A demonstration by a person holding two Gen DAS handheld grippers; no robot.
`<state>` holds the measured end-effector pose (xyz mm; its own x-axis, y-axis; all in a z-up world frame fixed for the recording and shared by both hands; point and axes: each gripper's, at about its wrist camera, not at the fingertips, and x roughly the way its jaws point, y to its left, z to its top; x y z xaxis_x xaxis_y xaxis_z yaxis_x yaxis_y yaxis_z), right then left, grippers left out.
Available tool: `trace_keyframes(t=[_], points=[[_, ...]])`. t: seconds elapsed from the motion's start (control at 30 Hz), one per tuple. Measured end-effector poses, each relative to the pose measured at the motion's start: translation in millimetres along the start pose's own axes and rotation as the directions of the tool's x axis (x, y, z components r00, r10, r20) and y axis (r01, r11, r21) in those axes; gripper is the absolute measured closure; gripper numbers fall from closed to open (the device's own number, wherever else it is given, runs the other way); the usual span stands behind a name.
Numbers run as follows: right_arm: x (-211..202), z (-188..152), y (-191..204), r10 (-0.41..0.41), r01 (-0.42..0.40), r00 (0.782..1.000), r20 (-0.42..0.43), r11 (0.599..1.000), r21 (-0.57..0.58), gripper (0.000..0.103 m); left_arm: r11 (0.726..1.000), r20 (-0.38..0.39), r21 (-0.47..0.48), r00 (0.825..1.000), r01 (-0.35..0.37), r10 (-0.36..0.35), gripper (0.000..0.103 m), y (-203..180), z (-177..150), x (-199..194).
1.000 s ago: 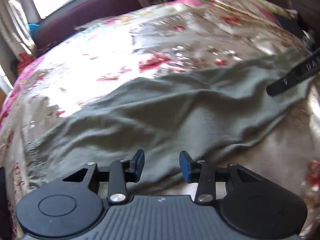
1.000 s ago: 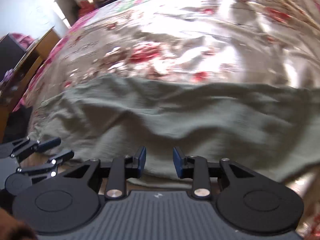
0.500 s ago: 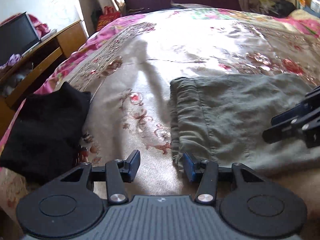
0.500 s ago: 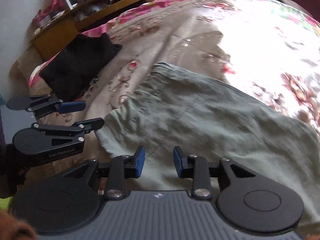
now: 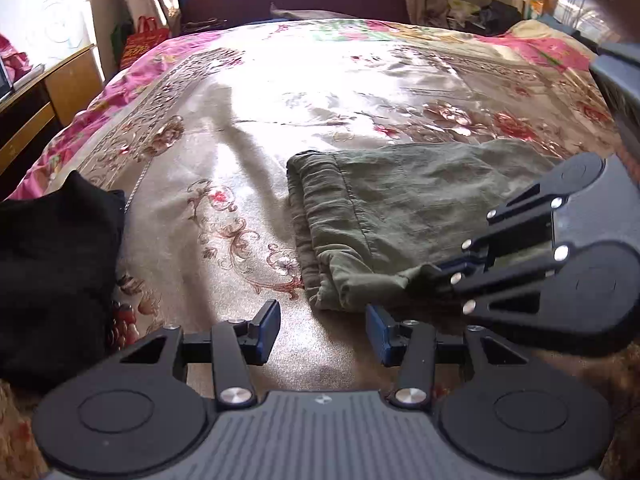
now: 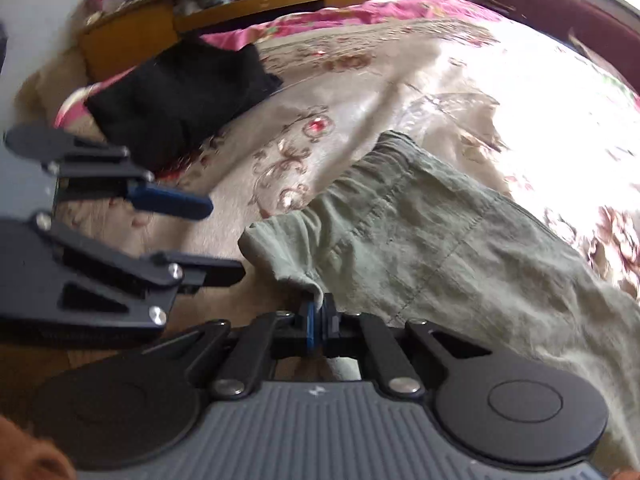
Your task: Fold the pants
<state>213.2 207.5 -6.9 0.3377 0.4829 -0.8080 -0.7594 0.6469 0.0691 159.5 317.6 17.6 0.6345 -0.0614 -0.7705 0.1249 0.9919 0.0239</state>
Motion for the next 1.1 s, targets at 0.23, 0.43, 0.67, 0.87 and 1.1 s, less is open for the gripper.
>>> trace_keyframes(t=[0.23, 0.43, 0.67, 0.87, 1.1], points=[[-46, 30, -42, 0.041, -0.099, 0.983, 0.181, 0.939, 0.33, 0.1, 0.998, 0.093, 0.02, 0.994, 0.055, -0.057, 0.043, 12, 25, -5], [6, 25, -24, 0.06, -0.084, 0.994, 0.093, 0.957, 0.279, 0.099, 0.995, -0.009, 0.097, 1.0, 0.019, -0.018, 0.043, 7, 8, 16], [39, 16, 6, 0.067, -0.063, 0.997, -0.029, 0.992, 0.112, 0.087, 0.997, -0.078, 0.073, 0.997, 0.033, -0.027, 0.043, 23, -8, 7], [-22, 34, -25, 0.166, -0.168, 0.985, 0.039, 0.985, 0.051, 0.068, 0.997, 0.015, 0.0, 0.997, 0.08, -0.08, 0.042, 39, 22, -20], [30, 96, -93, 0.041, -0.035, 0.999, 0.023, 0.98, -0.194, 0.058, 0.995, 0.015, -0.007, 0.995, 0.099, -0.099, 0.036, 26, 34, 32]])
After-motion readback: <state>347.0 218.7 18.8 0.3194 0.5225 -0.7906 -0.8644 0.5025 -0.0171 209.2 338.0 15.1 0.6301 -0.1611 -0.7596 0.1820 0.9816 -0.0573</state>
